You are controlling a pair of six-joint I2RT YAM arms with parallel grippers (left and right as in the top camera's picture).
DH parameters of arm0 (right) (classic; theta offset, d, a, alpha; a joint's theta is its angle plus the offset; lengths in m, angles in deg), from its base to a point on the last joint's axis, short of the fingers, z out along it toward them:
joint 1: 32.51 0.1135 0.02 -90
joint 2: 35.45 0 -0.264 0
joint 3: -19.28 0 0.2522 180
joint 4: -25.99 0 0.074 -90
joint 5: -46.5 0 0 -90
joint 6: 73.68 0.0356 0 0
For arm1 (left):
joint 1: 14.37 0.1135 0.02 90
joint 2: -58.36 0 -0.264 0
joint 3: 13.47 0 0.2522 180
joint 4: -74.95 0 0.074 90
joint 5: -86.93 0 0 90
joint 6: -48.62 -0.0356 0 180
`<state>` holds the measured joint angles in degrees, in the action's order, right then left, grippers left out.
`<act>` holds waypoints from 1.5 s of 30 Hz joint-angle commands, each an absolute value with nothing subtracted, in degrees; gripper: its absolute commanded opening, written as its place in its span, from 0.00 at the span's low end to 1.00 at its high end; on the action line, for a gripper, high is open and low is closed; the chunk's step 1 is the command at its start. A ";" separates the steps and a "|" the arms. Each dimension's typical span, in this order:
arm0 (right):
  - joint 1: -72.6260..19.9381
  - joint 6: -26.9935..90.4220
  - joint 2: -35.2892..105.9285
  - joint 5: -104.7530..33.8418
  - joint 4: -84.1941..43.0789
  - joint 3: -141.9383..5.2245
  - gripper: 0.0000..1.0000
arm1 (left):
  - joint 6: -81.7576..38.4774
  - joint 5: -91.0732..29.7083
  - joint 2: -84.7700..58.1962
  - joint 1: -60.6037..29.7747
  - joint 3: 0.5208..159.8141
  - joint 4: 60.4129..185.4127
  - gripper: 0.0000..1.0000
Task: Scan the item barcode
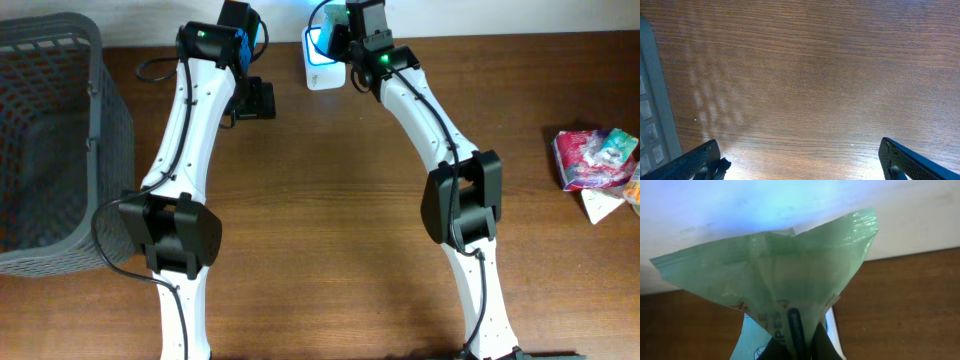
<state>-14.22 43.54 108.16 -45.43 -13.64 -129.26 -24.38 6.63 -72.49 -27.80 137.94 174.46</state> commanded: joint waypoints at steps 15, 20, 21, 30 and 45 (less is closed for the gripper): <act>-41.63 40.39 92.55 -59.73 -68.59 -127.45 0.04 | -23.84 7.09 -73.01 -28.08 138.66 174.51 0.99; -50.33 39.80 92.55 -55.82 -67.89 -123.21 0.04 | -23.84 7.09 -73.01 -28.08 138.66 174.51 0.99; -51.16 37.75 92.55 -55.14 -67.19 -121.85 0.04 | -23.84 7.09 -73.01 -28.08 138.66 174.51 0.99; -52.15 29.55 92.55 -59.77 -52.52 -106.16 0.09 | -23.84 7.09 -73.01 -28.08 138.66 174.51 0.99; -47.51 39.56 77.19 -66.46 -72.24 -117.61 0.99 | -23.84 7.09 -73.01 -28.08 138.66 174.51 0.99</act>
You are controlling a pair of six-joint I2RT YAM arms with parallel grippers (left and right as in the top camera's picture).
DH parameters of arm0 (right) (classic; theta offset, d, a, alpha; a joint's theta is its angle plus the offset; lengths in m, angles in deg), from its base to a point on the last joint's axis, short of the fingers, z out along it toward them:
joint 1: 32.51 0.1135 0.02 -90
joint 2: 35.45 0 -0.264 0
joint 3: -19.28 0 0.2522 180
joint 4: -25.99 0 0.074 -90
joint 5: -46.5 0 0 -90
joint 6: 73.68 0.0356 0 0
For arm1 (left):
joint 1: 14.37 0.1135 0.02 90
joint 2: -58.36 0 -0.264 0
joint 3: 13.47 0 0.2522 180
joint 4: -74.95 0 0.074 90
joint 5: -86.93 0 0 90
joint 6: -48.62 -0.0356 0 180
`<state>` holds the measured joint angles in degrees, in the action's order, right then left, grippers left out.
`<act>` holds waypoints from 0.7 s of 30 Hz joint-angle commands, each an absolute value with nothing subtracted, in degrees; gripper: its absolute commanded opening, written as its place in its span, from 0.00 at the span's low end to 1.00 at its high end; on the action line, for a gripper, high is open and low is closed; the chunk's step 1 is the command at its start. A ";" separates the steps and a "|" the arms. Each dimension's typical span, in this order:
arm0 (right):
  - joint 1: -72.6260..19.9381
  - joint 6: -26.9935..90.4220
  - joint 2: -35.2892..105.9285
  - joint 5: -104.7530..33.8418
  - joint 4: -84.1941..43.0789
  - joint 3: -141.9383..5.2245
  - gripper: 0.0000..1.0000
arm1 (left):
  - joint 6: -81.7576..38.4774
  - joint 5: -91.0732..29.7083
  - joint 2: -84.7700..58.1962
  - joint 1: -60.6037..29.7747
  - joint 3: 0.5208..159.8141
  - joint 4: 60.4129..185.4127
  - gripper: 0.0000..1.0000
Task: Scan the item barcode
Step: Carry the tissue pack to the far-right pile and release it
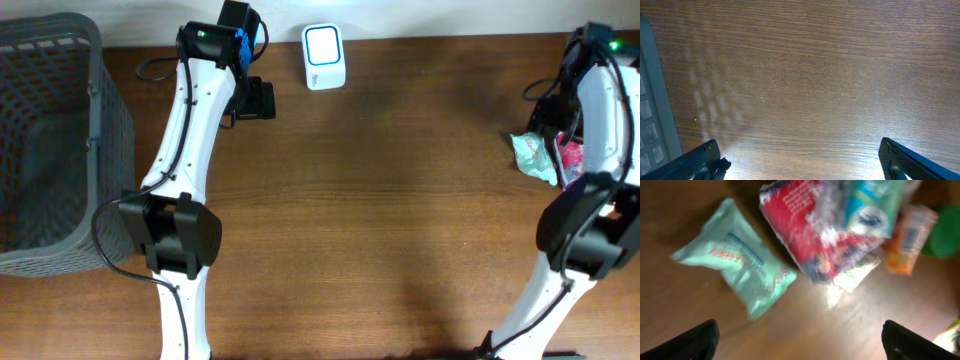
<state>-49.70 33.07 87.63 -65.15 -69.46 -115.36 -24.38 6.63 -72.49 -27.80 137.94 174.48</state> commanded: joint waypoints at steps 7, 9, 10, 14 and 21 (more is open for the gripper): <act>-35.01 43.10 54.35 -66.72 -78.03 -117.37 0.99 | -23.84 7.09 -73.01 -28.08 138.66 174.51 0.99; -29.96 42.14 49.54 -66.70 -79.60 -116.87 0.99 | -23.84 7.09 -73.01 -28.08 138.66 174.51 0.99; -28.06 42.10 47.90 -66.72 -80.22 -116.28 0.99 | -23.84 7.09 -73.01 -28.08 138.66 174.51 0.99; -20.37 42.12 39.77 -67.31 -83.47 -108.74 0.99 | -23.84 7.09 -73.01 -28.08 138.66 174.51 0.99; -18.60 42.12 31.02 -52.03 -85.09 -92.13 0.99 | -23.84 7.09 -73.01 -28.08 138.66 174.51 0.99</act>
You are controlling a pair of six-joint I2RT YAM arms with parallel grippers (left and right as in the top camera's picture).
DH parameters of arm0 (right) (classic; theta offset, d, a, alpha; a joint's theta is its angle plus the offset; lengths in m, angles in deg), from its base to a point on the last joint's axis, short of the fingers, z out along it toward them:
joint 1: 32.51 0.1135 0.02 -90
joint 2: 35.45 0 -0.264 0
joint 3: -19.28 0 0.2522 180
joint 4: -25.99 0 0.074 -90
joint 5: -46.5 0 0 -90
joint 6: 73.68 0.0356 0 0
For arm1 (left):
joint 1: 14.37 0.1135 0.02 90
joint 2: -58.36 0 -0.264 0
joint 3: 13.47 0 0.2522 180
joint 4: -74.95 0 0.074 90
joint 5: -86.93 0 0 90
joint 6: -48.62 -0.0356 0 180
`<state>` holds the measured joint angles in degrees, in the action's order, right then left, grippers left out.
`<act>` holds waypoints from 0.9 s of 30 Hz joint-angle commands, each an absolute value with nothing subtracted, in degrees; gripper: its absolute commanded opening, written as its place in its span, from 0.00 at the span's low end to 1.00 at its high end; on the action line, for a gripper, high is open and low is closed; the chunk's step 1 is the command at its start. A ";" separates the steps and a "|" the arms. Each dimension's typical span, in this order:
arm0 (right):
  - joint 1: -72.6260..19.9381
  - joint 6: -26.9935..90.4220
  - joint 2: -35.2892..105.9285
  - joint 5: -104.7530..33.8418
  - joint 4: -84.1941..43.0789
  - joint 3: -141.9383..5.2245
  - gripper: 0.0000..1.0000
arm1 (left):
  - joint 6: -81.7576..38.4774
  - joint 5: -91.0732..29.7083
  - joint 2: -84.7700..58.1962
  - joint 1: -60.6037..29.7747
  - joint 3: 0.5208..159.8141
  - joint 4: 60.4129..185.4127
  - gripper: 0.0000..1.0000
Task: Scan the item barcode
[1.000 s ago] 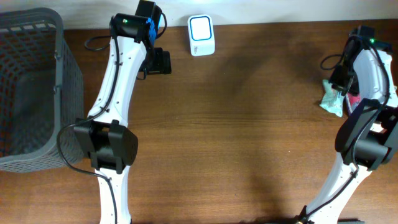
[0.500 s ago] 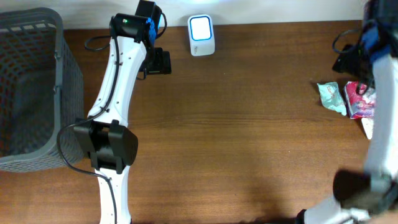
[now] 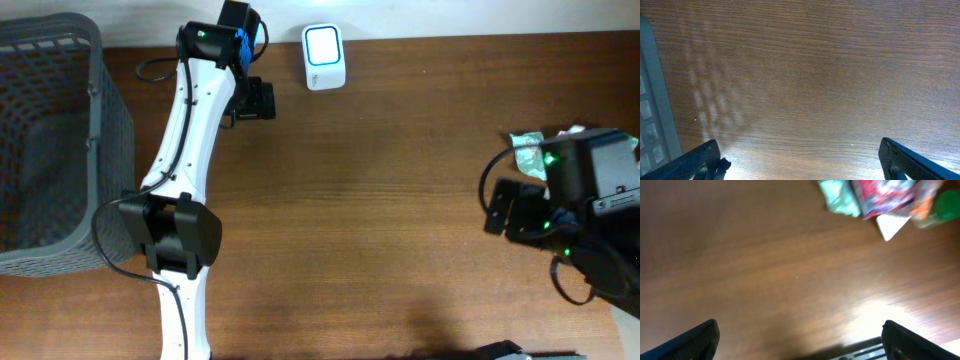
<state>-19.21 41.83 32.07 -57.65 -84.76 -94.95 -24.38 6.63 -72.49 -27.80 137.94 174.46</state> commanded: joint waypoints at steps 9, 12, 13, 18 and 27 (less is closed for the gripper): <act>-18.64 42.10 36.58 -51.86 -85.09 -91.49 0.99 | -23.84 7.09 -73.01 -28.08 138.66 174.51 0.99; -18.64 42.12 37.34 -51.40 -85.09 -91.49 0.99 | -23.84 7.09 -73.01 -28.08 138.66 174.51 0.99; -18.64 42.12 37.34 -51.40 -85.09 -91.49 0.99 | -23.84 7.09 -73.01 -28.08 138.66 174.51 0.99; -18.64 37.48 37.30 -51.40 -85.09 -91.49 0.99 | -23.84 7.09 -73.01 -28.08 138.66 174.51 0.99; -22.55 28.26 23.55 -51.40 -74.42 -88.21 0.99 | -23.84 7.09 -73.01 -28.08 138.66 174.51 0.99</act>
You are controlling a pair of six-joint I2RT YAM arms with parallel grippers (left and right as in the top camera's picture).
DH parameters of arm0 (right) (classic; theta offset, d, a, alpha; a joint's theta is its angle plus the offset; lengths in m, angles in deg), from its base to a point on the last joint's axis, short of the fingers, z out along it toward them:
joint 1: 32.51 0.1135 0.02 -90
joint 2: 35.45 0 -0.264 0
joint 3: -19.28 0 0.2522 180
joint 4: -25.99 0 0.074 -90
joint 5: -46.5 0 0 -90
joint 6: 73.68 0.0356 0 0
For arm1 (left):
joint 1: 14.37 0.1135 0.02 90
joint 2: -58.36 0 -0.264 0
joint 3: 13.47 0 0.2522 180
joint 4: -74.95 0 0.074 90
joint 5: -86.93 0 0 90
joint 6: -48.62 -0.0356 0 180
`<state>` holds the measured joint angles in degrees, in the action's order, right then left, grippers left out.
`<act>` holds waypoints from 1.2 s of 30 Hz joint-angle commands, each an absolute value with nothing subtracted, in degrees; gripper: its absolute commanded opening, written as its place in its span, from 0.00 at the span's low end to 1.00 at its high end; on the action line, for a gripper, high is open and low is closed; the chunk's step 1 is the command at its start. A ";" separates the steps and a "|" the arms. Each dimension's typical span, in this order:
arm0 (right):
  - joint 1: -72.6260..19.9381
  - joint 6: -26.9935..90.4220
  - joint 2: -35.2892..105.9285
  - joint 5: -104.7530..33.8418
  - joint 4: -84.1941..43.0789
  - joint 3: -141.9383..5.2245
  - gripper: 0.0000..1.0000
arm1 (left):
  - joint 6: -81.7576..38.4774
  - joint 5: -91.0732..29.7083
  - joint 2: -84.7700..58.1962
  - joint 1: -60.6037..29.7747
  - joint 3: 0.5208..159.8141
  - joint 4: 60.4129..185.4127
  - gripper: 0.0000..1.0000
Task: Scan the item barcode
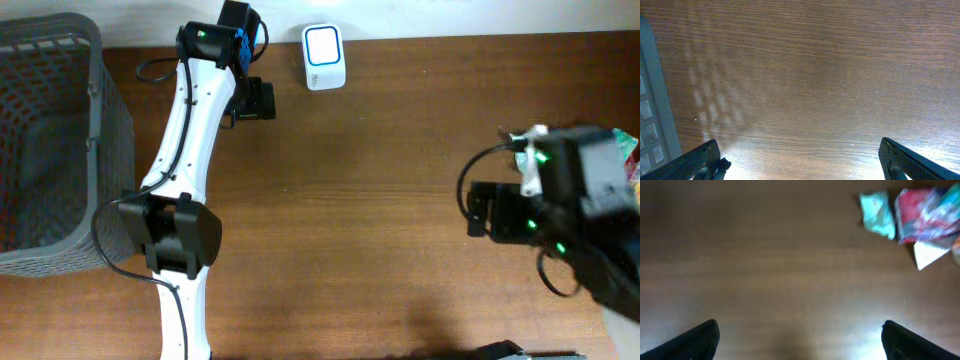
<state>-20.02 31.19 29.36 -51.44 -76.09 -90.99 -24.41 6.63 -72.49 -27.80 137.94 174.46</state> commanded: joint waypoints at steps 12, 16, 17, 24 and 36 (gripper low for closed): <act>-25.85 20.55 -23.71 -49.08 -29.11 -27.60 0.99 | -23.84 7.09 -73.01 -28.06 138.66 174.51 0.99; -25.85 19.06 -31.20 -43.99 -7.91 -9.92 0.99 | -23.84 7.09 -73.01 -28.12 138.66 174.51 0.99; -25.85 19.08 -32.01 -43.20 -3.59 -6.91 0.99 | -23.84 7.09 -73.01 -28.12 138.66 174.51 0.99; -26.84 18.84 -35.27 -42.64 11.01 5.20 0.99 | -23.84 7.09 -73.01 -28.12 138.66 174.51 0.99; -32.89 13.38 -35.27 -43.25 7.50 5.20 0.99 | -23.84 7.09 -73.01 -28.08 138.66 174.51 0.99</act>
